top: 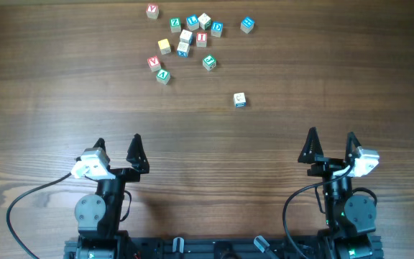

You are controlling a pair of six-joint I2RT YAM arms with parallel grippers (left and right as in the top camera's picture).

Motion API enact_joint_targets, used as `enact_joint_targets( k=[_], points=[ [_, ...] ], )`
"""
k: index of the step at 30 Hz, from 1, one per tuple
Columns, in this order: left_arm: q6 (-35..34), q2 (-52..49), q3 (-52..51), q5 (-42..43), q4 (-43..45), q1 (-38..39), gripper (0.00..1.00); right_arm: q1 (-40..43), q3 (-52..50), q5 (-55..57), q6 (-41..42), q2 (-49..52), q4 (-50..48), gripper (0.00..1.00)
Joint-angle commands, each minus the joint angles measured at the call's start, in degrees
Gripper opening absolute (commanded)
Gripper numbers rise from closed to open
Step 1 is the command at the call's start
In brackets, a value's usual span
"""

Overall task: Form a tower
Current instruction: 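Reach the left gripper to the green-letter block and grasp it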

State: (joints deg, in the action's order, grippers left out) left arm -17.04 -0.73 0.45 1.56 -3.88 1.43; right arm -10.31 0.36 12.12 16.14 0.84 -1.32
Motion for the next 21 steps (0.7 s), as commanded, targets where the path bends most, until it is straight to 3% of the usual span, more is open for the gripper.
enact_joint_targets(
  k=[1, 7, 12, 17, 21],
  points=[
    [0.2, 0.3, -0.1, 0.9, -0.4, -0.2, 1.0, 0.2, -0.1, 1.0, -1.0, -0.3, -0.3, 1.0],
    [-1.4, 0.3, 1.3, 1.1, 5.7, -0.2, 1.0, 0.2, -0.1, 1.0, -1.0, -0.3, -0.3, 1.0],
    [-1.3, -1.8, 15.3, -3.1, 0.7, -0.2, 1.0, 0.2, -0.1, 1.0, -1.0, -0.3, -0.3, 1.0],
    [-1.1, -14.9, 34.8, -4.1, -7.4, -0.2, 1.0, 0.2, -0.1, 1.0, -1.0, -0.3, -0.3, 1.0],
    [-1.1, -36.6, 59.9, -0.3, -25.2, -0.2, 1.0, 0.2, -0.1, 1.0, -1.0, -0.3, -0.3, 1.0]
  ],
)
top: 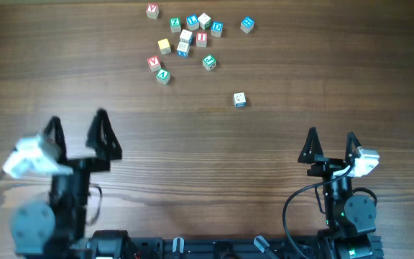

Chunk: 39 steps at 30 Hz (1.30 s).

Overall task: Form a tower
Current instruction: 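Reach the left gripper to the green-letter block and grasp it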

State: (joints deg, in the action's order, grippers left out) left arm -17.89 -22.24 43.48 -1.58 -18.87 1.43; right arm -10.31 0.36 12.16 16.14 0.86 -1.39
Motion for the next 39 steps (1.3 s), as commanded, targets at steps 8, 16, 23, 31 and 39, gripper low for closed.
enact_joint_targets(
  k=[8, 16, 23, 31, 39],
  points=[
    [2.7, -54.1, 45.0, 3.5, -30.0, -0.2, 1.0, 0.2, -0.1, 0.9, -1.0, -0.3, -0.2, 1.0],
    [2.5, -79.6, 45.0, 9.2, -23.8, 3.6, 0.24, 0.2, -0.1, 0.9, -1.0, -0.3, -0.2, 1.0],
    [6.2, -94.4, 45.0, 4.9, -18.8, 7.8, 0.6, 0.2, -0.1, 0.9, -1.0, -0.3, -0.2, 1.0],
    [11.5, -99.9, 44.9, 3.5, -12.3, 7.8, 0.6, 0.2, -0.1, 0.9, -1.0, -0.3, -0.2, 1.0],
    [11.5, -100.6, 44.8, 2.3, -10.2, 7.8, 0.43, 0.2, -0.1, 0.9, -1.0, -0.3, -0.2, 1.0]
  ],
)
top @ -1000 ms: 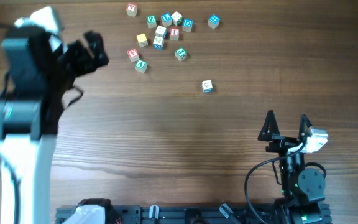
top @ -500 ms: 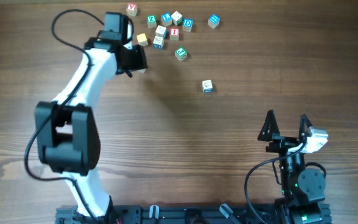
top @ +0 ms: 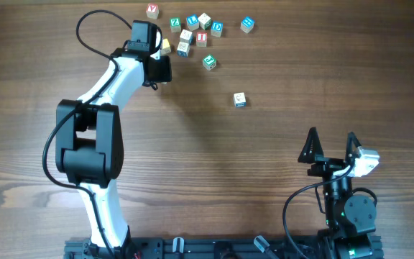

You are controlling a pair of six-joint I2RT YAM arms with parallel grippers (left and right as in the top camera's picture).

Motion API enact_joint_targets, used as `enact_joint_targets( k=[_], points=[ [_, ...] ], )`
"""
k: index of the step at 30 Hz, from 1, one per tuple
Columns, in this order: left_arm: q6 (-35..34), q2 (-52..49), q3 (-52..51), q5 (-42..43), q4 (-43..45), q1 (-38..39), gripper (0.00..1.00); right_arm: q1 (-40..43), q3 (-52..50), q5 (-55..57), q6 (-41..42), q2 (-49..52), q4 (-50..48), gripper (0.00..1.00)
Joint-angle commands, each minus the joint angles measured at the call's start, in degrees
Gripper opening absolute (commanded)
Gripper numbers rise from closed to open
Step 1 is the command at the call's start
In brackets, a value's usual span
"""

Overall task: Form a tower
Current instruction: 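Reach the left gripper to the green-letter block and grasp it, then lift the green-letter block out of the pile with the left gripper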

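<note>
Small lettered wooden cubes lie scattered at the table's far side: a red one [top: 152, 11], a green one [top: 175, 24], a white one [top: 186, 35], a green one [top: 209, 62] and several more. A white-and-blue cube [top: 239, 100] lies alone nearer the middle. My left gripper [top: 157, 70] reaches down over the left edge of the cluster, next to a yellow cube [top: 166, 47]. Its body hides the fingertips and whatever is beneath. My right gripper [top: 330, 146] stands open near the front right, holding nothing.
The left arm [top: 95, 108] stretches from the front left diagonally to the far cubes. Bare wooden table [top: 300, 79] surrounds the cluster. A blue cube [top: 246, 24] marks the cluster's right end.
My left arm has gone from the front left of the table to the far cluster. Its gripper now covers the spot where a red cube and a green cube lay. The right arm stayed put.
Both grippers stood open at the front edge, with all cubes untouched at the far side. Then the left arm had shifted leftward and was blurred, fingers open. Now it hangs over the cluster's left edge, hiding two cubes.
</note>
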State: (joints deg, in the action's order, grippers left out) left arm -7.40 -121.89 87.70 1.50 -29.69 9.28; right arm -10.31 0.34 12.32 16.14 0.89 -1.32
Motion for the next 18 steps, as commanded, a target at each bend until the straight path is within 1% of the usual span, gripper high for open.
enact_joint_targets(
  k=[1, 2, 3, 5, 7, 8, 11, 14, 16, 17, 18],
  points=[
    [1.0, -0.9, 0.6, -0.7, 0.6, 0.0, 0.49, 0.2, 0.0, 0.8, -1.0, -0.3, -0.3, 1.0],
    [1.0, -0.9, 0.5, -0.7, 0.6, 0.0, 0.57, 0.2, 0.0, 0.8, -1.0, -0.3, -0.3, 1.0],
    [1.0, -0.9, 0.3, -0.7, 0.6, 0.0, 0.57, 0.2, 0.0, 0.8, -1.0, -0.3, -0.3, 1.0],
    [1.0, -0.9, -0.5, -0.7, 0.8, 0.0, 0.49, 0.2, 0.0, 0.8, -1.0, -0.3, -0.3, 1.0],
    [1.0, -0.9, -0.5, -0.7, 0.8, 0.0, 0.36, 0.2, 0.0, 0.8, -1.0, -0.3, -0.3, 1.0],
    [1.0, -0.9, -0.5, -0.7, 0.8, 0.0, 0.35, 0.2, 0.0, 0.8, -1.0, -0.3, -0.3, 1.0],
    [1.0, -0.9, -0.8, -0.7, 0.6, 0.5, 0.4, 0.2, 0.0, 0.8, -1.0, -0.3, -0.3, 1.0],
    [1.0, -0.9, -0.9, -0.7, 0.4, 1.5, 0.4, 0.2, 0.0, 0.8, -1.0, -0.3, -0.3, 1.0],
    [1.0, -0.9, -0.9, -0.7, 0.4, 1.9, 0.4, 0.2, 0.0, 0.8, -1.0, -0.3, -0.3, 1.0],
    [1.0, -0.9, -0.9, -0.7, 0.4, 2.0, 0.35, 0.2, 0.0, 0.8, -1.0, -0.3, -0.3, 1.0],
    [1.0, -0.9, -0.9, -0.7, 0.3, 2.0, 0.32, 0.2, 0.0, 0.8, -1.0, -0.3, -0.3, 1.0]
  ],
)
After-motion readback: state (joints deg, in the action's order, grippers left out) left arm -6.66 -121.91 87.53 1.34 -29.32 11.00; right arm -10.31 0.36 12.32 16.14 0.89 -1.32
